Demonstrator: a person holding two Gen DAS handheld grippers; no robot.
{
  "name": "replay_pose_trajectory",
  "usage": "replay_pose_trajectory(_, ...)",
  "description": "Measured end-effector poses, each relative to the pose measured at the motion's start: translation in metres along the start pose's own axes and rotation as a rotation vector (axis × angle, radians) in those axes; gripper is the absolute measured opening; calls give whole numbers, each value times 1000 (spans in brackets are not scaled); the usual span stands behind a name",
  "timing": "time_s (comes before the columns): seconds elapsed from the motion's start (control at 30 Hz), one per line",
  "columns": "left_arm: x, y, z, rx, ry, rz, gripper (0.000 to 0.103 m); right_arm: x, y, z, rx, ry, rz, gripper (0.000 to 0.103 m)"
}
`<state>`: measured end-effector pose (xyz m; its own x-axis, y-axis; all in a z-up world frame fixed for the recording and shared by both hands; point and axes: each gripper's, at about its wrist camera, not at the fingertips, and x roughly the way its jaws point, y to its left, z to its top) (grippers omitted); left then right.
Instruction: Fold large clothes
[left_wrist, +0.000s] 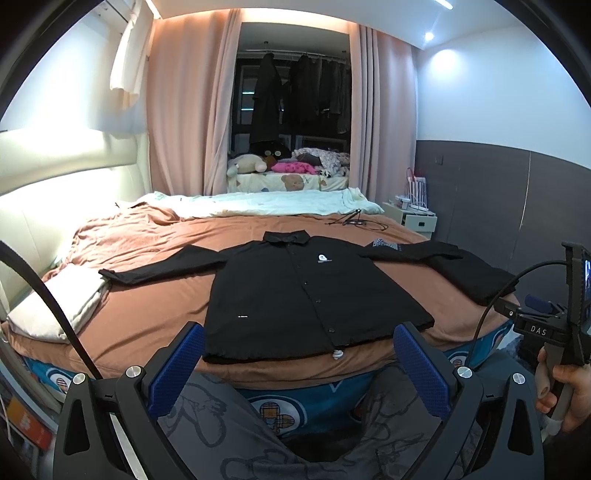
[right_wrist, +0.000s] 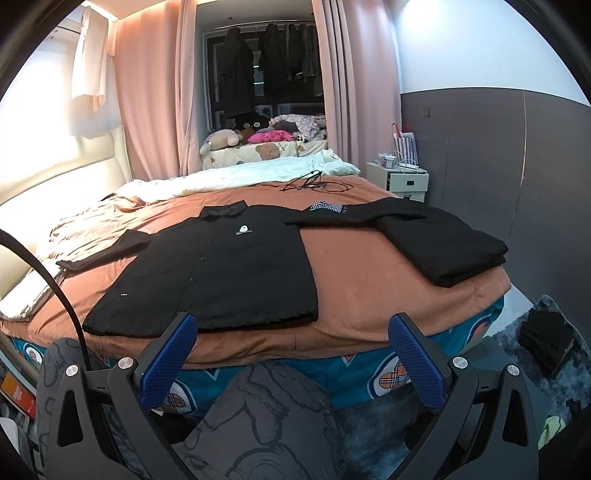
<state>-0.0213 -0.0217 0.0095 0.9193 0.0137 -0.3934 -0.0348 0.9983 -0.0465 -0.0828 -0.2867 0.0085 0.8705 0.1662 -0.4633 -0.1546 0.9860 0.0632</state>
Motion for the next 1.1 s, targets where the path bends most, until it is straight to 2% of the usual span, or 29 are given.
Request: replay_pose_trajectory(1.1,1,-2,0,-15,-11,-3,103,10,1,0,0,-6,-15,103)
